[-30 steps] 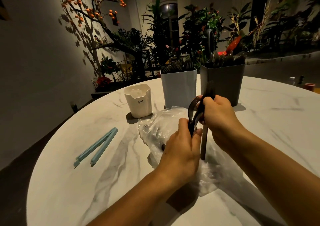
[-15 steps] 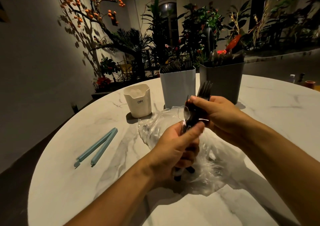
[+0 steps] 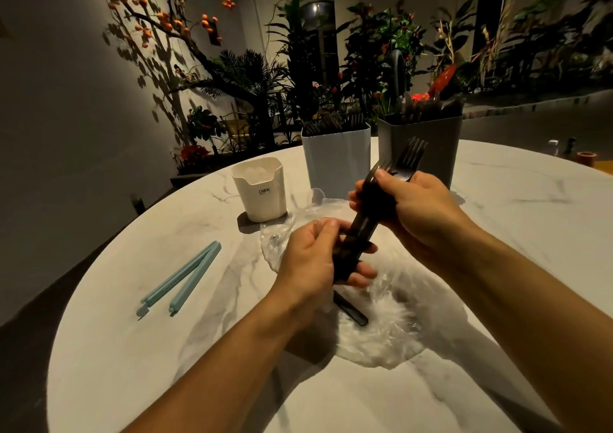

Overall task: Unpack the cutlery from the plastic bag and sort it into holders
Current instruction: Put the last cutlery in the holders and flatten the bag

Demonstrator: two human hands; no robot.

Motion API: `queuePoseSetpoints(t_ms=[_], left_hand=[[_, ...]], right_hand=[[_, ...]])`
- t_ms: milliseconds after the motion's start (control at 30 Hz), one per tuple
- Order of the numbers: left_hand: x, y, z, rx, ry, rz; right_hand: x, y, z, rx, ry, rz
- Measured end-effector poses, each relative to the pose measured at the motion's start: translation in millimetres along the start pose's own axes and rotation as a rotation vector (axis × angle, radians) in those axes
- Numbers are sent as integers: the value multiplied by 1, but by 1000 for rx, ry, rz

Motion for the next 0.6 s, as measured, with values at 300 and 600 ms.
queuePoseSetpoints(t_ms=[300,600], left_hand=[[-8,-13,10,239,147,274],[-6,-4,6,-151,231,438]], right_hand=[[-12,1,-5,-52,-145,1],[-10,16,-14,-115,-368,-145]])
Point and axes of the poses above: each hand's wrist, its own z-axis towards the middle knuckle, its own y-axis out of the palm, x = y × z, the point moved 2 cm from there along z, towards the middle knuckle, and after that the axes turned 6 degrees about -z, right-handed, at the moved point
